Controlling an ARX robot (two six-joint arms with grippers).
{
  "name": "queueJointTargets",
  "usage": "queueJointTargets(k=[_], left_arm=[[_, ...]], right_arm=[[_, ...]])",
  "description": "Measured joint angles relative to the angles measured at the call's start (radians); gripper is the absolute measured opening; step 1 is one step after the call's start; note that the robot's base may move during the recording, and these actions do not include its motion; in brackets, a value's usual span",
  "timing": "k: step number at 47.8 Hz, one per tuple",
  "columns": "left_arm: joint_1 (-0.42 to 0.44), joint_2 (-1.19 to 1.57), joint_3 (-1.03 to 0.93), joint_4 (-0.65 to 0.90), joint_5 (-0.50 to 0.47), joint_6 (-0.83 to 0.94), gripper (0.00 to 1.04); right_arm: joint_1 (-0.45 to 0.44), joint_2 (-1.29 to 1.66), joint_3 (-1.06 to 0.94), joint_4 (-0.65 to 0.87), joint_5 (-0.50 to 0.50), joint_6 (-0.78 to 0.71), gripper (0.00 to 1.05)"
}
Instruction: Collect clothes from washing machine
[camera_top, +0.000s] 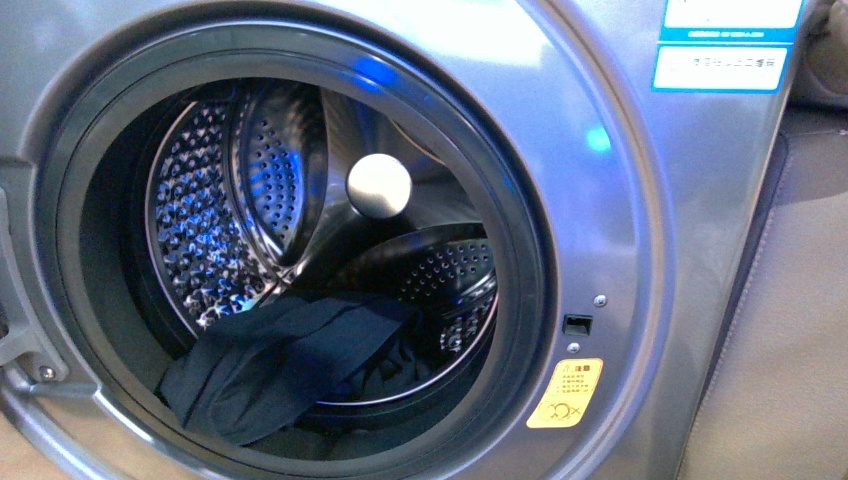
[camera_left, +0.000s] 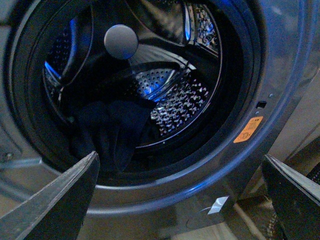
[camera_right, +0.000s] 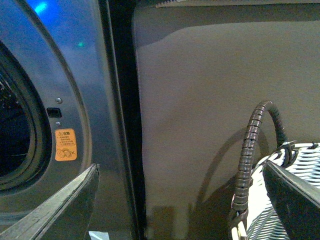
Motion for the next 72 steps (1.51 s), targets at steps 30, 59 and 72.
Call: queueJointTargets(k=[30,59,72], left_arm=[[-0.082,1.048,0.355,0.573,-0.149,0.076,0.98],[-0.117,1.413,0.692,0.494,-0.238,0.142,0.98],[-0.128,1.522,0.818,0.415,-0.239,0.142,0.98]], right_arm=[[0.000,0.000,0.000,0.000,0.000,0.000,0.97],[0.000,0.000,0.000,0.000,0.000,0.000,0.97],[0.000,0.000,0.000,0.000,0.000,0.000,0.97]])
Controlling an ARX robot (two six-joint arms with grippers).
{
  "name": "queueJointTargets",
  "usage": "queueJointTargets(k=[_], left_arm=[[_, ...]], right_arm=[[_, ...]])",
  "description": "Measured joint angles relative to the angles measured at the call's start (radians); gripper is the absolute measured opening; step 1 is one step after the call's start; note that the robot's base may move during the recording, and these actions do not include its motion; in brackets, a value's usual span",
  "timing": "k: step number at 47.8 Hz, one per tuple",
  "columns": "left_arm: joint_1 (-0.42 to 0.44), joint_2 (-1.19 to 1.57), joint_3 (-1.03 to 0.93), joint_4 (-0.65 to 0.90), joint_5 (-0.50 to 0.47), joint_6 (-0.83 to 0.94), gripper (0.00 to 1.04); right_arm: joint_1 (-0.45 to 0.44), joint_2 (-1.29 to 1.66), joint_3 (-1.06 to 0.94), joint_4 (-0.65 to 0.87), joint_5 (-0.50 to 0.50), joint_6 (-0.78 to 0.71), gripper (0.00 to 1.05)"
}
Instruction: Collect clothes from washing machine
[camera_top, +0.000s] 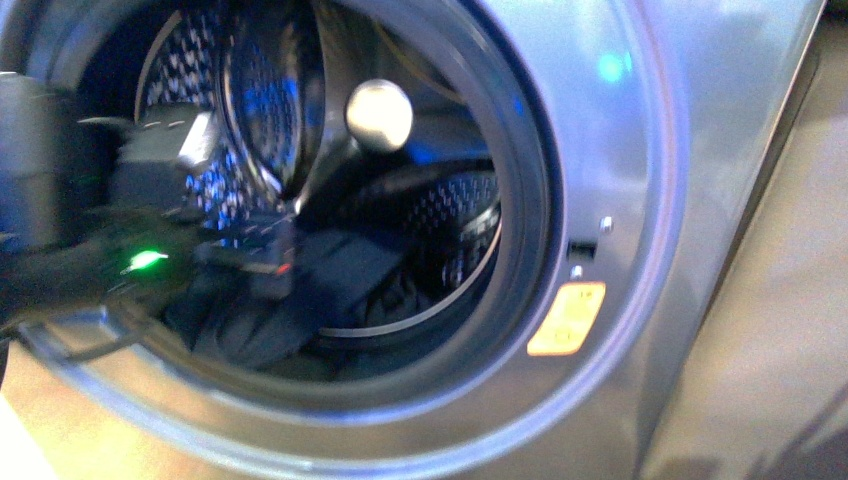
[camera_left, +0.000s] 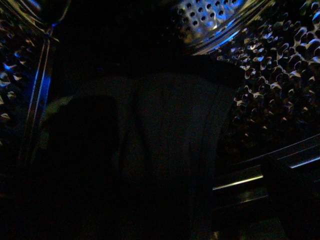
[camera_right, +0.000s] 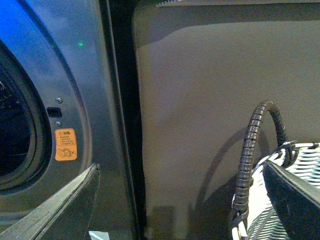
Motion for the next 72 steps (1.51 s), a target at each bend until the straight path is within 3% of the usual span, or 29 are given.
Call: queueJointTargets(k=[9,40,55,63,72], left_arm=[[-0.004,0.079,0.107,-0.137,0.012,0.016,0.98],[-0.002,0.219,0.370,-0.373,-0.072,-0.021,0.98],[0.002,0.246,0.457,-0.504,-0.026,-0.112,0.98],[0.002,0.252,0.468,-0.527,-0.019,-0.105,0.98],[-0.016,0.278,0.465,-0.473,-0.103,-0.077,0.98]], right_arm=[[0.000,0.000,0.000,0.000,0.000,0.000,0.97],[0.000,0.000,0.000,0.000,0.000,0.000,0.97],[0.000,0.000,0.000,0.000,0.000,0.000,0.97],[0.000,0.000,0.000,0.000,0.000,0.000,0.97],[0.000,0.000,0.000,0.000,0.000,0.000,0.97]])
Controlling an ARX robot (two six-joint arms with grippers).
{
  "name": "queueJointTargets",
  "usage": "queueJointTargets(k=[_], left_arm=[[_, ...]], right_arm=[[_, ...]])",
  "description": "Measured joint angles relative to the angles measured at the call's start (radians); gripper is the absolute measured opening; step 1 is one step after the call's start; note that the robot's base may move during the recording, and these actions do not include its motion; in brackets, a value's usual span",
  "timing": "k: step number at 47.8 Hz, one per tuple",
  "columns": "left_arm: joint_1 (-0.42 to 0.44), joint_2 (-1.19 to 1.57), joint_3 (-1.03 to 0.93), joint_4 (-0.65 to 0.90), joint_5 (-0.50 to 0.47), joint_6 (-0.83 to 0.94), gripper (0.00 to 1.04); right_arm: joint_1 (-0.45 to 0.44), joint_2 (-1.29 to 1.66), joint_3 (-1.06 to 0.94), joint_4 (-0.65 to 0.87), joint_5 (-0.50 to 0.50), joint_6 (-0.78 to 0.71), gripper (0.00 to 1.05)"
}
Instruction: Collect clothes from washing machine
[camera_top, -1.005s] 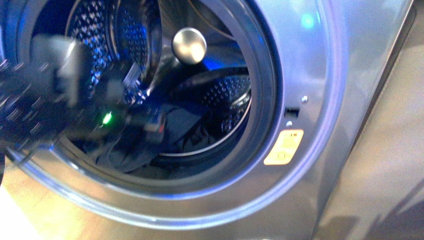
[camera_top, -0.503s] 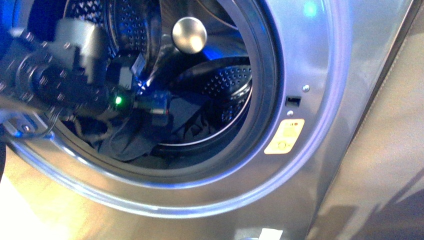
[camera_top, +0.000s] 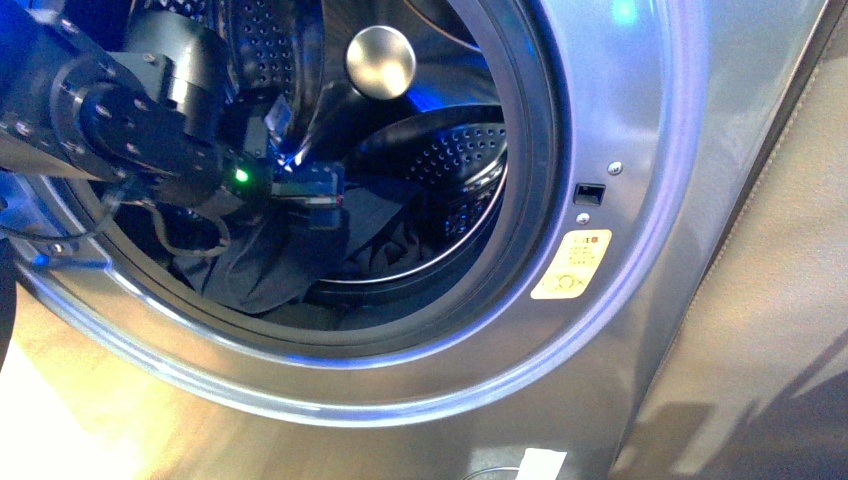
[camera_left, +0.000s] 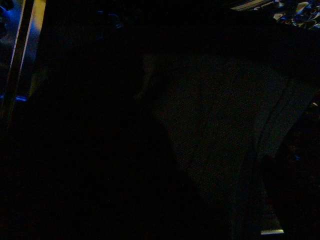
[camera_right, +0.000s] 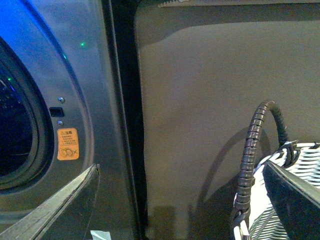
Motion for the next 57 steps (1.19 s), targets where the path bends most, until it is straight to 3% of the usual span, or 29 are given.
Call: queueJointTargets(k=[13,18,47,57], left_arm=[[-0.024,0.059,0.035,0.030,-0.091,0.029,0.98],[-0.036,0.114,0.113,0.031,-0.012,0.080,0.98],[-0.049,0.229,0.231,-0.026,-0.093,0.156,0.98],[-0.044,0.238,0.244,-0.028,-0.135,0.182,0.71]], right_arm=[[0.000,0.000,0.000,0.000,0.000,0.000,0.97],[0.000,0.000,0.000,0.000,0.000,0.000,0.97],[0.000,0.000,0.000,0.000,0.000,0.000,0.97],[0.000,0.000,0.000,0.000,0.000,0.000,0.97]])
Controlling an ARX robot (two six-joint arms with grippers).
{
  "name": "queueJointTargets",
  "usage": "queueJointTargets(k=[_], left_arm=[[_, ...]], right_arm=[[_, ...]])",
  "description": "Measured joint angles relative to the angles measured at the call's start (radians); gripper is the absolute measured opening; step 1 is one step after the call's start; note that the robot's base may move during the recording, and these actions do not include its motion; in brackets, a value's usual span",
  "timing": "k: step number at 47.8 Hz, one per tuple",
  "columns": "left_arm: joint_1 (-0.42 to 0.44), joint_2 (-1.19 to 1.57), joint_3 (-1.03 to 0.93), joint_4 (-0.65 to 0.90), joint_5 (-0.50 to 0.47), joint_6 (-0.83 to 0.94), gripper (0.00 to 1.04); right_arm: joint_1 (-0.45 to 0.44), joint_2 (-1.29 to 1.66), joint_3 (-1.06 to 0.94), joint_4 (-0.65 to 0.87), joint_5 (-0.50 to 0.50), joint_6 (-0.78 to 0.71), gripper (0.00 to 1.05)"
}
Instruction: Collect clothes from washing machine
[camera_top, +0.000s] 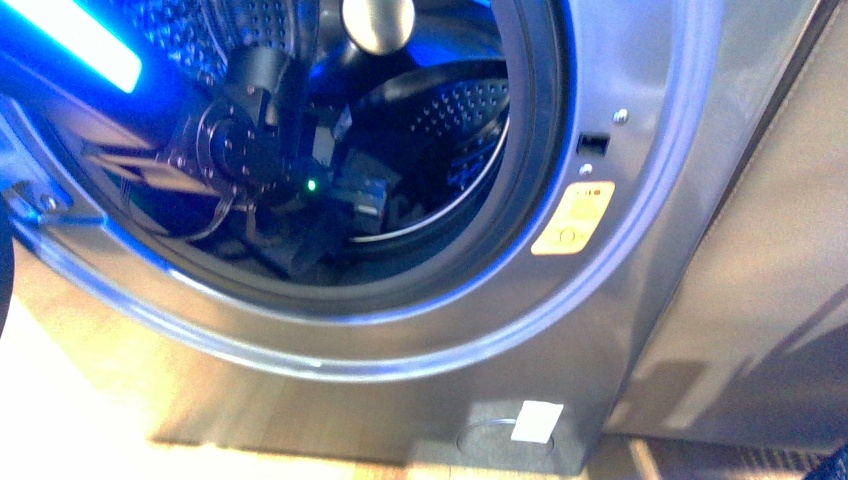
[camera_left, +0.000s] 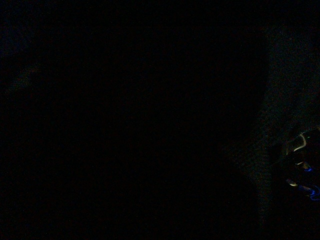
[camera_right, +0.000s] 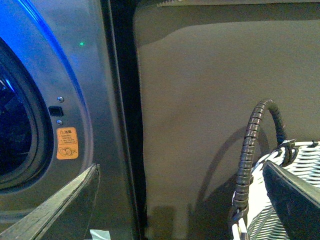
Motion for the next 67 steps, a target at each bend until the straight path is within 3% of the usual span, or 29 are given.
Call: queueJointTargets(k=[18,23,51,67], left_arm=[[0.002,-0.026,-0.064,0.114,-0.017,0.000,0.23],[-0.002,-0.076,-0.151,0.200,0.017,0.003,0.15],[-0.008,-0.357,-0.613,0.559,0.080,0.002,0.14],[-0.054,-0.641,-0.864,0.639,0.109,-0.005,0.14]], right_arm=[[0.000,0.000,0.000,0.000,0.000,0.000,0.97],[0.000,0.000,0.000,0.000,0.000,0.000,0.97],[0.000,0.000,0.000,0.000,0.000,0.000,0.97],[0.000,0.000,0.000,0.000,0.000,0.000,0.97]])
